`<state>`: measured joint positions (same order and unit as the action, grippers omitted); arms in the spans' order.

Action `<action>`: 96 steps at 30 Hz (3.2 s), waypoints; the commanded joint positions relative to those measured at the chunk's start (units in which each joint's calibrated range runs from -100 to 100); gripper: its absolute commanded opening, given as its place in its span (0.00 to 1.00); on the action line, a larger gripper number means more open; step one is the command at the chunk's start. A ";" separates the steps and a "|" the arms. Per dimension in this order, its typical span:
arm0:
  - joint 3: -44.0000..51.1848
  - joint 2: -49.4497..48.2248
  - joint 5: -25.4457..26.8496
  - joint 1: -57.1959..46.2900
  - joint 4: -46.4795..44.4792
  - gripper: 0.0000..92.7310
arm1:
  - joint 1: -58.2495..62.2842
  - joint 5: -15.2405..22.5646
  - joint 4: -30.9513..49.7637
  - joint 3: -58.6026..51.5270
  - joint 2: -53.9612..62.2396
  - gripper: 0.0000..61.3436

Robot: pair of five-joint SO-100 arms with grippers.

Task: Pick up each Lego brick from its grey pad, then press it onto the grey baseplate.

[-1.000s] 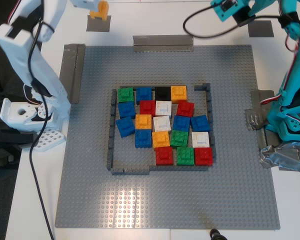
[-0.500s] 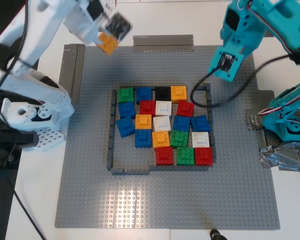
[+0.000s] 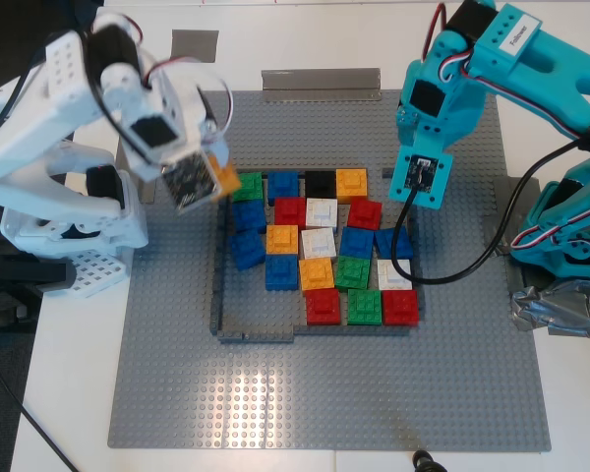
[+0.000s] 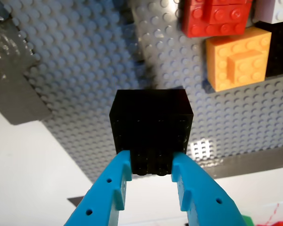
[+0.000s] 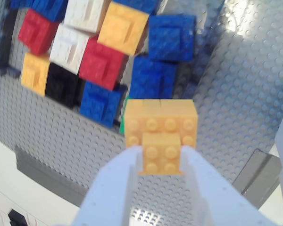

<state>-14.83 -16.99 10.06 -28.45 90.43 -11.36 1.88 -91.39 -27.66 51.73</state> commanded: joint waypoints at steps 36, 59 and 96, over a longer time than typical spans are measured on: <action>0.16 6.69 1.78 2.66 -10.37 0.00 | 37.23 8.55 37.36 -8.41 -25.03 0.00; 0.25 11.67 1.78 2.37 -10.37 0.00 | 31.64 4.49 41.60 -9.23 -30.61 0.00; 0.16 11.67 1.34 4.62 -8.82 0.00 | 31.49 5.32 37.04 -4.26 -30.53 0.30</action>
<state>-14.93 -5.07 11.63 -24.01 81.39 20.00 7.06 -51.49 -38.01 17.79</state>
